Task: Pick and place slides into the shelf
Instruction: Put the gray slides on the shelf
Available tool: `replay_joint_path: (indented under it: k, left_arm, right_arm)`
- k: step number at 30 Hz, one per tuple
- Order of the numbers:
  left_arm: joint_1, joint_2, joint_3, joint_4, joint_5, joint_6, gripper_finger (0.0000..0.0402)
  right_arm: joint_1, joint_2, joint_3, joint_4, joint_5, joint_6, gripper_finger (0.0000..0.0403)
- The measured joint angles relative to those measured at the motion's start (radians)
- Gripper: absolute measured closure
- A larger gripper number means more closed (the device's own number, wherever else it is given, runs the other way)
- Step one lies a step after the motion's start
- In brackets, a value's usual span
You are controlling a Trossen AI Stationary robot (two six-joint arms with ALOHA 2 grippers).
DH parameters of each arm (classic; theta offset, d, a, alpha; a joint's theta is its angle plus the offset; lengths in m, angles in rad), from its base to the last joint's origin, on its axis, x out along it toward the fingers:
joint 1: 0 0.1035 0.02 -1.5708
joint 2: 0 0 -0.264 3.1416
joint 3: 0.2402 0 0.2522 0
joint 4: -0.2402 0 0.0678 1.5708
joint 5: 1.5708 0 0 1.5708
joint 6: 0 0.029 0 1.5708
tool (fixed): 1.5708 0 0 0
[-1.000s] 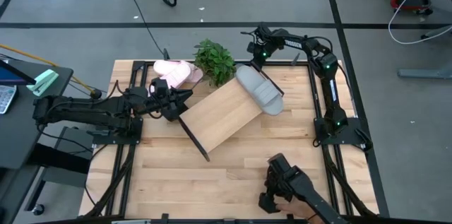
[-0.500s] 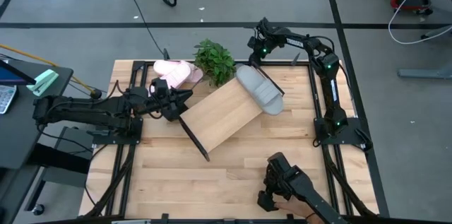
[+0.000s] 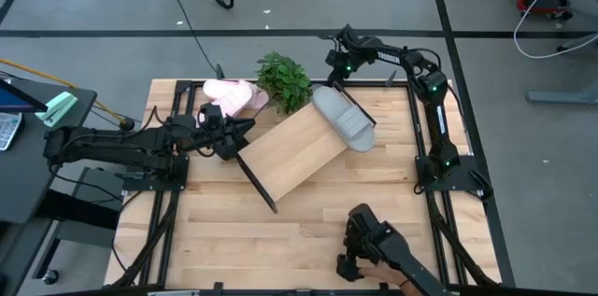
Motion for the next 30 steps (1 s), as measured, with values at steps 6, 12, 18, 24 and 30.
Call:
replay_joint_path:
  k: [6,12,18,24,30]
  left_arm:
    - [0.000,0.000,0.000,0.000,0.000,0.001,0.0349]
    - [0.000,0.000,0.000,0.000,0.000,0.001,0.0349]
    - [0.000,0.000,0.000,0.000,0.000,0.001,0.0349]
    - [0.000,0.000,0.000,0.000,0.000,0.001,0.0349]
    - [0.000,0.000,0.000,0.000,0.000,0.001,0.0349]
  right_arm:
    - [0.022,0.000,0.000,-0.002,-0.007,-0.028,0.0165]
    - [0.031,0.000,0.000,-0.005,-0.007,-0.038,0.0174]
    - [0.029,0.000,-0.001,-0.008,-0.007,-0.041,0.0225]
    - [0.031,0.000,-0.002,-0.008,0.012,-0.046,0.0289]
    - [0.030,0.000,-0.002,-0.008,0.014,-0.047,0.0366]
